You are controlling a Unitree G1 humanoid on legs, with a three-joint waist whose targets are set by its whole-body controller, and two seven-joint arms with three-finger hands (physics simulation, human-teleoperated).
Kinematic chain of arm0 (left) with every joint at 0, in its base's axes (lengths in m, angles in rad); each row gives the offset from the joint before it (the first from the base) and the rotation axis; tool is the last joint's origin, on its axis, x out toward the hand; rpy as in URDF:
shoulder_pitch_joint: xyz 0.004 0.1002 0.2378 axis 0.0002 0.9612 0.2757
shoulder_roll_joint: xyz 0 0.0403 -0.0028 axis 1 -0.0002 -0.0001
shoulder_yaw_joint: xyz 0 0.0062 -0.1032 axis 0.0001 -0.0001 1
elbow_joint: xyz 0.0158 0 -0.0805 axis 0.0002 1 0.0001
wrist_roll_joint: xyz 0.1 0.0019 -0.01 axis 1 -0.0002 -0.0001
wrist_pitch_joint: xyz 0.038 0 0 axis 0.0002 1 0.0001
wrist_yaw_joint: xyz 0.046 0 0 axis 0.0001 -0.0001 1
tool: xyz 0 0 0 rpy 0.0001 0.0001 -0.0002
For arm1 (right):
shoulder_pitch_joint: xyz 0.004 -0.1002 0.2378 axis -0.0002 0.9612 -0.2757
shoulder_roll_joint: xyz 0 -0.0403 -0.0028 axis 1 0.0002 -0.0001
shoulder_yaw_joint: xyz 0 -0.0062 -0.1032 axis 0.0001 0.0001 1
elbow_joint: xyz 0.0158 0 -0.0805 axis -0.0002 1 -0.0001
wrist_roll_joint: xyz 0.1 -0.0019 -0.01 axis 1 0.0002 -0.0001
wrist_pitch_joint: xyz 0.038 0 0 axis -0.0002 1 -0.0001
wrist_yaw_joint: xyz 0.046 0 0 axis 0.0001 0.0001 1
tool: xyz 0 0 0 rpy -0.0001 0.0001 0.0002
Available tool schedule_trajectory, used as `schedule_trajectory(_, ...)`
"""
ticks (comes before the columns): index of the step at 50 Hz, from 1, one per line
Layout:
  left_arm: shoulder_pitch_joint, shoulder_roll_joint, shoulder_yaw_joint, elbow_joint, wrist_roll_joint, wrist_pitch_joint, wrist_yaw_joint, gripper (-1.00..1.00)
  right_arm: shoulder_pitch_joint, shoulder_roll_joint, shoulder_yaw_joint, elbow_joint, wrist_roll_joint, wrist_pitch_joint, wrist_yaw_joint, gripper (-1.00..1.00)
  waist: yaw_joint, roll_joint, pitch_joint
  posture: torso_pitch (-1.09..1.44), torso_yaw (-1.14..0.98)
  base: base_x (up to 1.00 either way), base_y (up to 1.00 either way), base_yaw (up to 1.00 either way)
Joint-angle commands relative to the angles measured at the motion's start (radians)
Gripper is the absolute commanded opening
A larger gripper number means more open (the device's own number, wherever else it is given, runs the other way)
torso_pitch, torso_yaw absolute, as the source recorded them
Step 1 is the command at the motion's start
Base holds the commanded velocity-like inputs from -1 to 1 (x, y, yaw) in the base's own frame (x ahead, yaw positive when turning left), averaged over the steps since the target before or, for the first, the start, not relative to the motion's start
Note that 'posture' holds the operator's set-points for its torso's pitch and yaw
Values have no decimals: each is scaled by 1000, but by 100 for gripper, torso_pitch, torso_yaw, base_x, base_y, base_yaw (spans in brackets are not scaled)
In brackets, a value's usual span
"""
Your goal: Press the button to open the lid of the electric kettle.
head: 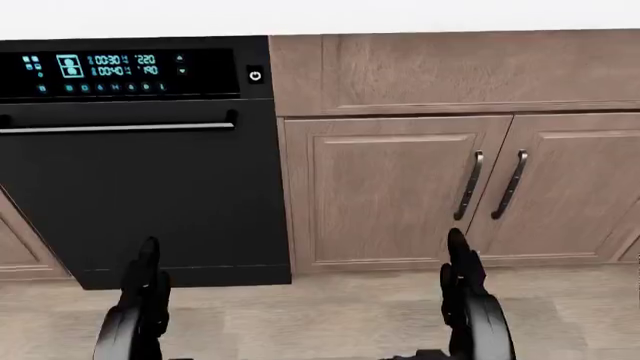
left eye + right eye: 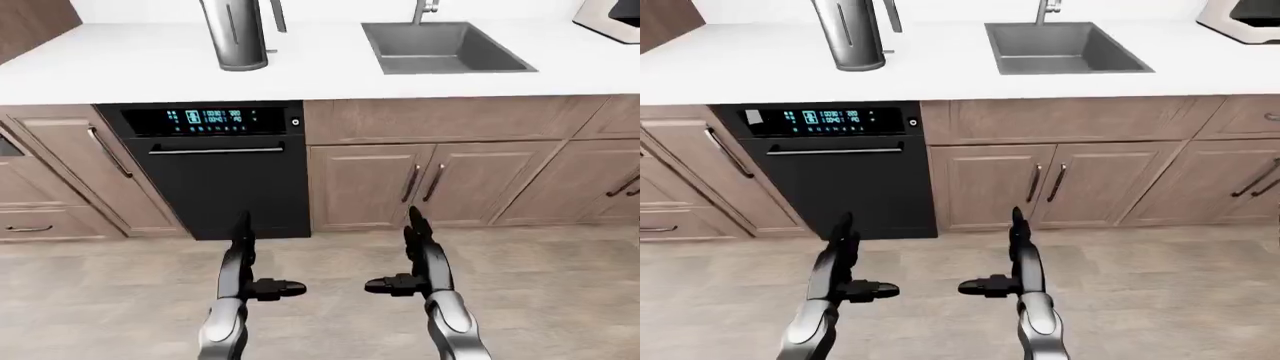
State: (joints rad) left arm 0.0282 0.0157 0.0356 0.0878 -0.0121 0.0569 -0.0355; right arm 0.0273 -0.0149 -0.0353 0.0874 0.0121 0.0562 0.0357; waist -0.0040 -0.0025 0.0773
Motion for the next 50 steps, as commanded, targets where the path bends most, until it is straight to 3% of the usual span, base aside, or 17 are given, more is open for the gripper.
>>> schedule_trajectory(1,-34,5,9,-92,-16,-48,-3,100,-64,-15,4,-37,-54,-31,-32,100,-2,-8,-1,0,0,0,0,0)
schedule_trajectory(3,-34,5,14,-92,-15,-60,4,100,-70,-7,2,-58,-32,-22,-17,100,11,-1,-62,0,0,0,0,0)
schedule_trajectory(4,-36,1,24,-103,-48,-25,-1,100,-72,-4,1,-79,-38,3,-33,100,11,-1,-53,0,0,0,0,0)
schedule_trajectory(5,-38,4,24,-101,-50,-27,0,100,-80,-7,-2,-68,-57,-45,-54,100,10,-6,-18,0,0,0,0,0)
schedule_trajectory(7,-45,6,37,-105,-75,-26,3,100,-98,-1,-19,-50,-41,-72,-76,100,11,-6,-69,0,0,0,0,0)
schedule_trajectory(8,-43,10,36,-99,-66,-37,4,100,-110,-12,-21,-33,-44,-86,-74,100,11,-5,-75,0,0,0,0,0)
schedule_trajectory(16,-49,22,56,-233,-112,100,0,100,-159,-50,-64,-108,49,84,15,100,9,-4,-85,0,0,0,0,0)
schedule_trajectory(20,-72,46,94,-303,-118,150,6,100,-202,-72,-90,-155,86,147,20,100,8,-5,-89,0,0,0,0,0)
schedule_trajectory(25,-143,87,178,-428,-192,335,31,100,-226,-95,-102,-238,93,210,50,100,8,-2,-94,0,0,0,0,0)
schedule_trajectory(29,-195,130,233,-520,-244,433,54,100,-283,-118,-132,-314,124,306,39,100,6,1,-92,0,0,0,0,0)
schedule_trajectory(31,-204,157,222,-546,-212,455,53,100,-315,-133,-150,-336,145,342,28,100,7,3,-90,0,0,0,0,0)
schedule_trajectory(35,-223,164,251,-601,-223,517,54,100,-366,-169,-179,-357,184,381,10,100,8,5,-84,0,0,0,0,0)
schedule_trajectory(40,-256,209,289,-641,-231,513,41,100,-423,-219,-209,-360,221,401,-9,100,6,4,-78,0,0,0,0,0)
schedule_trajectory(43,-291,232,326,-660,-239,537,69,100,-464,-252,-230,-368,246,431,-25,100,6,2,-74,0,0,0,0,0)
schedule_trajectory(44,-311,224,361,-681,-295,588,103,100,-476,-263,-237,-375,256,444,-32,100,6,2,-73,0,0,0,0,0)
schedule_trajectory(48,-307,271,352,-700,-307,624,106,100,-487,-280,-238,-387,270,458,-42,100,6,4,-68,0,0,0,0,0)
schedule_trajectory(50,-327,285,372,-725,-340,666,107,100,-496,-291,-245,-404,284,476,-44,100,7,5,-67,0,0,0,0,0)
